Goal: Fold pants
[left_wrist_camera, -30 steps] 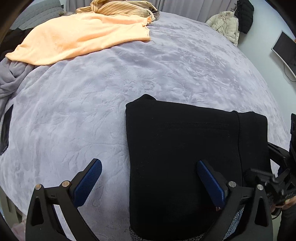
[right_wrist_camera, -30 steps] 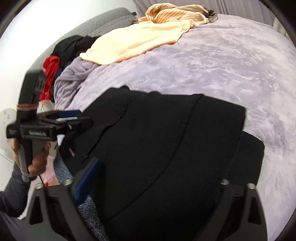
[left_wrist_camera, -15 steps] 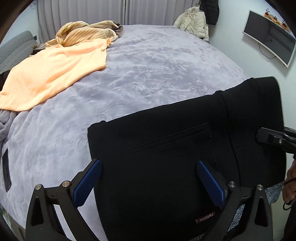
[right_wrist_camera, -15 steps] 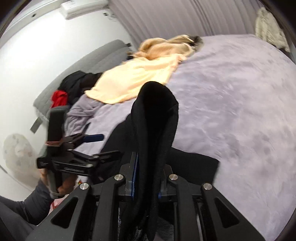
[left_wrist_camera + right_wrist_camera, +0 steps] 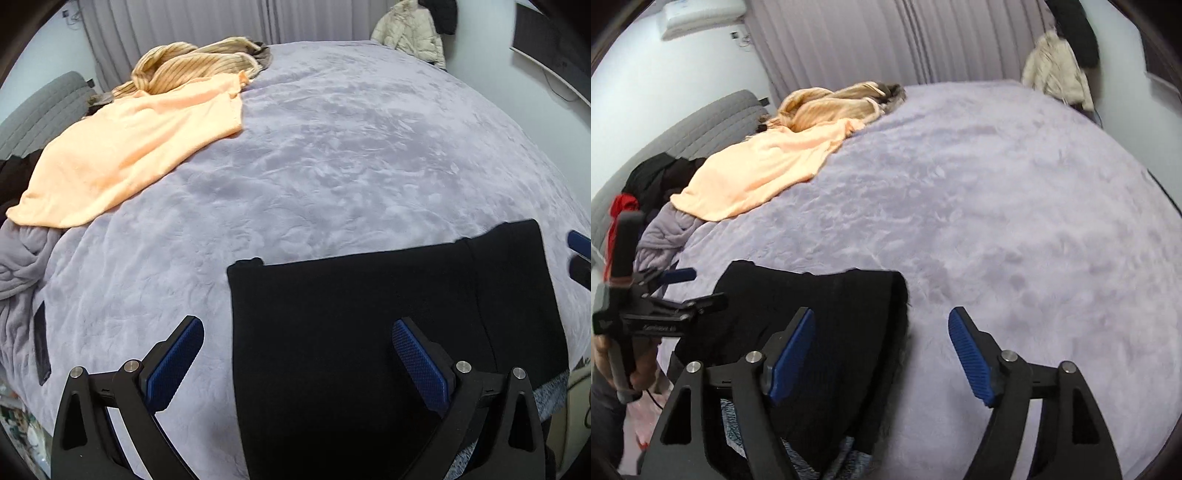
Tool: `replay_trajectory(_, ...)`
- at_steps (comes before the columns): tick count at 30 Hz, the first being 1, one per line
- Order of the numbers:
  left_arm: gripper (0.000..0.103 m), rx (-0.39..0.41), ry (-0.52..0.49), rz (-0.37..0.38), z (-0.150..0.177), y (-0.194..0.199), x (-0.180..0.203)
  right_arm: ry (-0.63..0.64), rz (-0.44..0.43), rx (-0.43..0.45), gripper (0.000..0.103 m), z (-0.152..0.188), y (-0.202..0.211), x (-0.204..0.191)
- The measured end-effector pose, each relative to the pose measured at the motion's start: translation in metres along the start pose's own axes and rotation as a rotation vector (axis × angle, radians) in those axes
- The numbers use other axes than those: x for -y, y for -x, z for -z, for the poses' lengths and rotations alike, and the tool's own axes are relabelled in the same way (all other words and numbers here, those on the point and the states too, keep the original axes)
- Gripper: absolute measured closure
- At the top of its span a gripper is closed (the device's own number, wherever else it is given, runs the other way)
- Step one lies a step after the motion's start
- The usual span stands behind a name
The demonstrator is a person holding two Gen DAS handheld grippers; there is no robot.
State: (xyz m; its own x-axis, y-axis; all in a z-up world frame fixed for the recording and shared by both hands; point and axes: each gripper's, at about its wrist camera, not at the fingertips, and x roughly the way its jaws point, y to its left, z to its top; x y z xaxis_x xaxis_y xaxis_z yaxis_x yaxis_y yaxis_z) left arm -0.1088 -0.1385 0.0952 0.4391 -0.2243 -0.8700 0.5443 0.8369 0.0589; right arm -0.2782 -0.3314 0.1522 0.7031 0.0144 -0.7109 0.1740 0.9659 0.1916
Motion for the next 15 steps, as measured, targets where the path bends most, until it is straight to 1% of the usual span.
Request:
replay_trajectory(1,0.001,-0.026,0.030,-0.010,-0.004,-0.009,-0.004,0.053,-0.023,0.011,0.020,-0.003,-0.001,-0.016)
replay_trajectory(3,0.001,-0.056,0.083,-0.010,-0.008,-0.025,-0.010,0.136,-0.069,-0.002,0.020,-0.007,-0.010,-0.045)
replay_trajectory(4,0.001,-0.069,0.106,-0.010,-0.009,-0.033,-0.012,0.163,-0.071,-0.017,0.020,-0.009,-0.022,-0.057)
replay_trajectory(6,0.001,-0.084,0.159,-0.017,-0.011,-0.045,-0.020,0.189,-0.039,-0.068,0.020,-0.012,-0.051,-0.065)
replay_trajectory(7,0.001,-0.097,0.179,-0.006,-0.012,-0.051,-0.025,0.169,-0.013,-0.115,0.020,-0.013,-0.071,-0.060)
replay_trajectory(8,0.001,-0.113,0.191,0.008,-0.011,-0.056,-0.027,0.135,-0.006,-0.161,0.020,-0.014,-0.087,-0.053)
replay_trajectory(10,0.000,-0.139,0.206,0.017,-0.009,-0.066,-0.029,0.064,-0.043,-0.231,0.020,-0.010,-0.110,-0.033)
replay_trajectory(12,0.000,-0.139,0.198,0.016,-0.005,-0.073,-0.026,0.067,-0.057,-0.233,0.020,-0.008,-0.113,-0.027)
replay_trajectory(15,0.000,-0.136,0.208,0.032,-0.004,-0.080,-0.024,0.122,-0.021,-0.230,0.018,-0.001,-0.116,-0.030)
